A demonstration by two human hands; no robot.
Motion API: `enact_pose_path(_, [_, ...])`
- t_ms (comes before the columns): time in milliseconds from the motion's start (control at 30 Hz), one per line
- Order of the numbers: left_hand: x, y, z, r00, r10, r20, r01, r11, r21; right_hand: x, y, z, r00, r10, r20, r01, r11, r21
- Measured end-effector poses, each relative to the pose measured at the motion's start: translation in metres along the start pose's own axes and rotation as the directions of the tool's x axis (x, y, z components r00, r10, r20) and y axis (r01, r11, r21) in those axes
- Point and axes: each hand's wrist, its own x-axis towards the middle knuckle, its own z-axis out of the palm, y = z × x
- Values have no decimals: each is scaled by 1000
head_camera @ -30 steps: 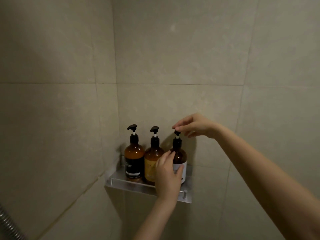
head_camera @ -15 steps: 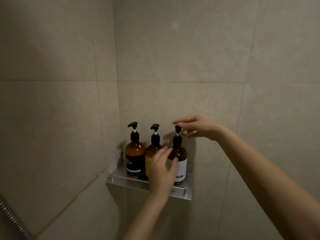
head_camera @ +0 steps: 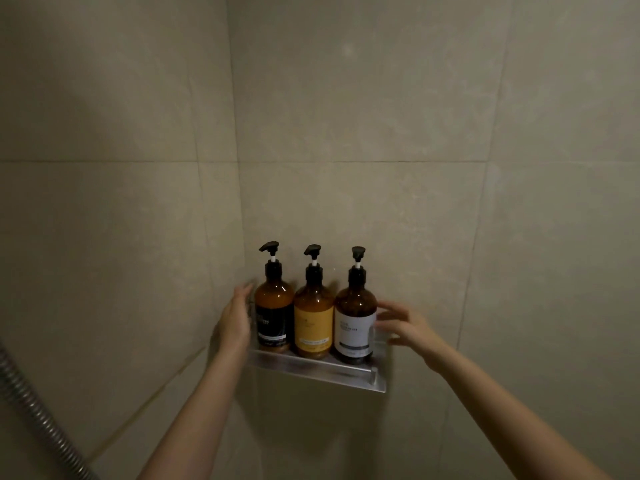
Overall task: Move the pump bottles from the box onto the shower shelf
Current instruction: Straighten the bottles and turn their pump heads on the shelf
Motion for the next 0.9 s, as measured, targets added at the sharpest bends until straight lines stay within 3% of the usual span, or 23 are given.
enact_pose_path(133, [-1,-3,1,996,43,76,-46,998,35,1,14,12,999,-49,24,51,994,-100])
enact_pose_path(333, [-5,-6,0,996,65,67,-68,997,47,7,25,21,990,-111,-87,99,987,-129])
enact_pose_path(500, [-9,-2,-1,994,84,71,-88,994,60,11,14,10,998,-59,-15,57,990,-130])
enact_pose_path(600, [-21,-2,1,959,256,-123,-229,953,200,18,-14,-9,959,-74,-273,63,997,-50])
enact_pose_path(667, [-36,-2,9,895,390,-218,-336,909,247,21,-45,-21,874,-198,-445,181,980,-79])
enact_pose_path(700, [-45,-3,15,872,442,-211,-384,884,269,21,-64,-24,845,-270,-461,254,962,-97])
enact_pose_path(800, [-70,-7,35,860,498,-116,-435,831,346,30,-121,-16,833,-419,-361,370,907,-201])
enact_pose_path(900, [-83,-14,52,881,472,-24,-431,824,369,46,-165,10,888,-428,-166,326,843,-428])
